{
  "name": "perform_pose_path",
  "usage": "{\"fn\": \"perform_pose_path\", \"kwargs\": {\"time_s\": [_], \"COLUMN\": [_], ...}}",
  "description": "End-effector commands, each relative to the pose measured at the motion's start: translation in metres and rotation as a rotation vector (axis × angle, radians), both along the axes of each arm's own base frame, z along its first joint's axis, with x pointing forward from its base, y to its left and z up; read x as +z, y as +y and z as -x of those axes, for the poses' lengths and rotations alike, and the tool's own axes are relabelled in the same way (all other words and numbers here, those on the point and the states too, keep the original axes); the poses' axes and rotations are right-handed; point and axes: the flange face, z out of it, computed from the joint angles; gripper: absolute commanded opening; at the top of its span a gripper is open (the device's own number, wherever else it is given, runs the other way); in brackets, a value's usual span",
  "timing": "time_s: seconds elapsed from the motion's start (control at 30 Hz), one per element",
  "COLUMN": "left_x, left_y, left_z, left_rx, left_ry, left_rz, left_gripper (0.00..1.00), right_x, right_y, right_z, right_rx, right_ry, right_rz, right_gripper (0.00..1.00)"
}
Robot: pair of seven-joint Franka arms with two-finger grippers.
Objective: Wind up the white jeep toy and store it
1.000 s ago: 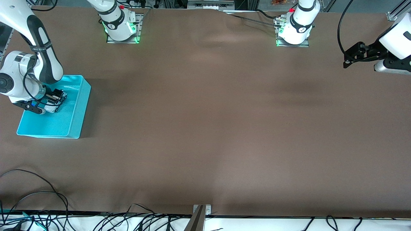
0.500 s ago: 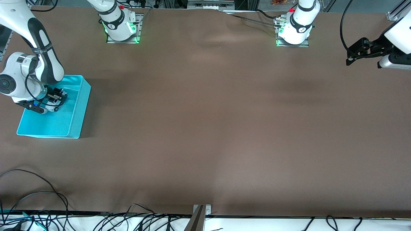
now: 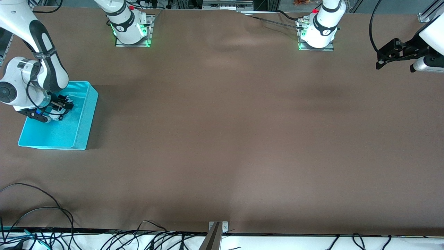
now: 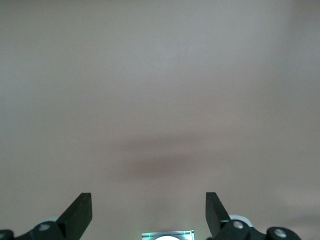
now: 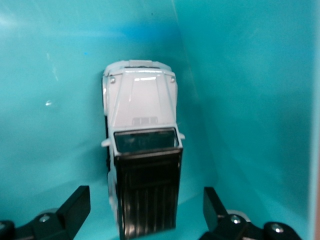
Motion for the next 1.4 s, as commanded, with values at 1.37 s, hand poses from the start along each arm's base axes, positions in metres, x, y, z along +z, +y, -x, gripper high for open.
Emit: {"fn": "perform_pose_path", "kwargs": {"time_s": [1.37], "left_x": [0.008], "left_y": [0.012], "left_z": [-0.012], "left_rx": [0.028], "left_ry": [-0.007], "left_rz": [0.041], "left_gripper": [1.0], "right_x": [0.274], "right_y": [0.149], "right_z": [-0.045], "right_rx": [0.029], "right_ry": [0.006], "right_rz": [-0.095], "right_gripper": [1.0]}}
